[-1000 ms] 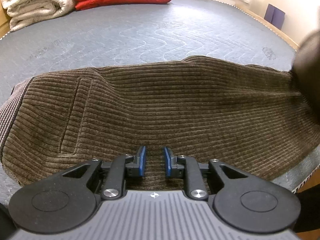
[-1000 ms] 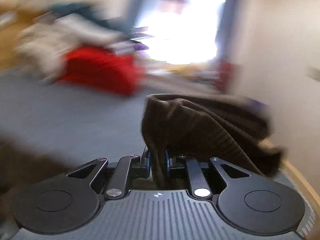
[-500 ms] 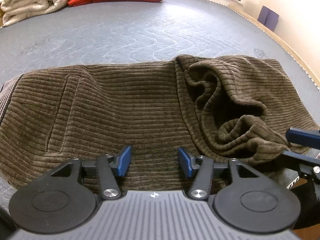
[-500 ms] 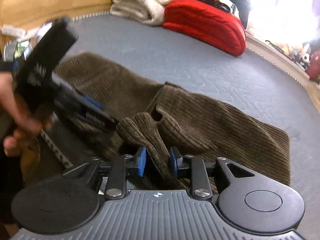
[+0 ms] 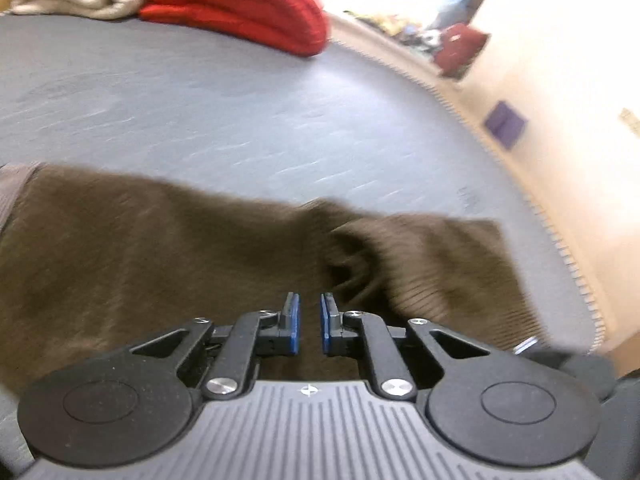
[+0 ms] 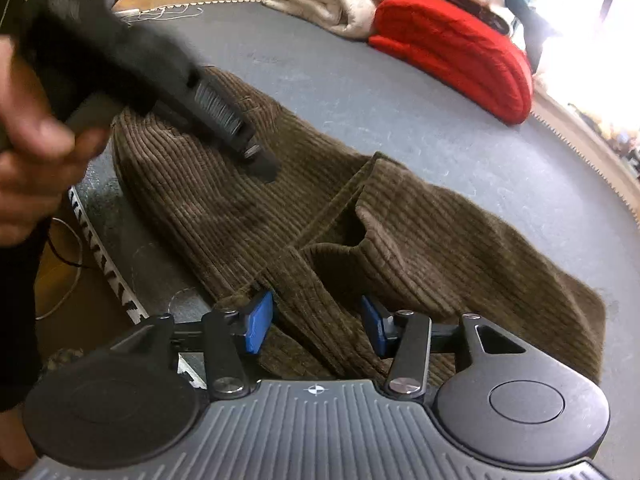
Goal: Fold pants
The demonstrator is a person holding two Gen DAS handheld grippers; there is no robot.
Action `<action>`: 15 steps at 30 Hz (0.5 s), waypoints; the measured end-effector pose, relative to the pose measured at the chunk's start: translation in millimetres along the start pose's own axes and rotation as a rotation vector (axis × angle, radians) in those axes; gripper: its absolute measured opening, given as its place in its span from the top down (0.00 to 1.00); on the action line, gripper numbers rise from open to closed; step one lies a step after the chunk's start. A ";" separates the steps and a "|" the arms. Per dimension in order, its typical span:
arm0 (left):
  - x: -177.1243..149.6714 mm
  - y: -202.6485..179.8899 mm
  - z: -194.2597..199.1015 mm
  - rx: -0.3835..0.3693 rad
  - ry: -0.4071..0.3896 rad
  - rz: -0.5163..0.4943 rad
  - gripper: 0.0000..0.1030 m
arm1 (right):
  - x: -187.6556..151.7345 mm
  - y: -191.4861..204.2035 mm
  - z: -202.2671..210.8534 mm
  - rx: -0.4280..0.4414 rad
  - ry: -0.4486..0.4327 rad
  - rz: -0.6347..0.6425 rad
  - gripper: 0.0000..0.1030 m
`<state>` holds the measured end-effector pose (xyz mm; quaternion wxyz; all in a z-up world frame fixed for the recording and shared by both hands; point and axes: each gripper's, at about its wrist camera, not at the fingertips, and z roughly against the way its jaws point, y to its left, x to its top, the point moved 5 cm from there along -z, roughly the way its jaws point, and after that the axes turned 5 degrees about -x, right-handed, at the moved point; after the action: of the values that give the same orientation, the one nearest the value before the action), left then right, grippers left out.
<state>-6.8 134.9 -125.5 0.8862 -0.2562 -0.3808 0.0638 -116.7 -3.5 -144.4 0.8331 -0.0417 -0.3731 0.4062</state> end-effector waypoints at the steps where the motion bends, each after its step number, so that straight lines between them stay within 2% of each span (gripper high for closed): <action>1: 7.4 -6.1 -4.6 -0.017 0.006 0.009 0.81 | 0.2 0.8 -1.5 0.030 0.008 0.003 0.66; 2: 12.9 -10.1 -10.5 -0.027 0.017 0.026 0.63 | -0.6 2.4 -1.1 0.065 0.007 0.014 0.79; 3: 19.4 -12.5 -20.2 -0.043 0.036 0.062 0.51 | -0.8 4.0 1.7 0.094 -0.002 0.031 0.79; 6: 31.8 -12.4 -46.6 -0.062 0.064 0.180 0.47 | -3.1 4.3 10.2 0.145 -0.018 0.078 0.82; 8: 34.5 -9.0 -66.2 -0.066 0.103 0.253 0.47 | -5.5 2.8 19.2 0.170 -0.031 0.082 0.82; 9: 35.4 -5.6 -75.1 -0.077 0.133 0.283 0.52 | -6.7 1.9 24.3 0.179 -0.039 0.088 0.82; 10: 36.5 -6.2 -83.0 -0.073 0.155 0.279 0.63 | -8.5 1.3 28.1 0.181 -0.044 0.091 0.82; 11: 43.1 -9.7 -87.3 -0.051 0.160 0.207 0.74 | -10.1 0.7 31.0 0.182 -0.046 0.094 0.82; 13: 65.8 -19.9 -81.1 -0.019 0.082 0.038 0.79 | -12.5 0.4 33.2 0.182 -0.051 0.100 0.82; 15: 84.9 -19.6 -73.4 -0.023 -0.003 0.030 0.81 | -13.4 -0.1 38.1 0.193 -0.068 0.096 0.86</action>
<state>103.1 114.4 -103.6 0.8815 -0.2719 -0.3789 0.0732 -146.9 -22.0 -124.8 0.7997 0.0349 -0.3579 0.4808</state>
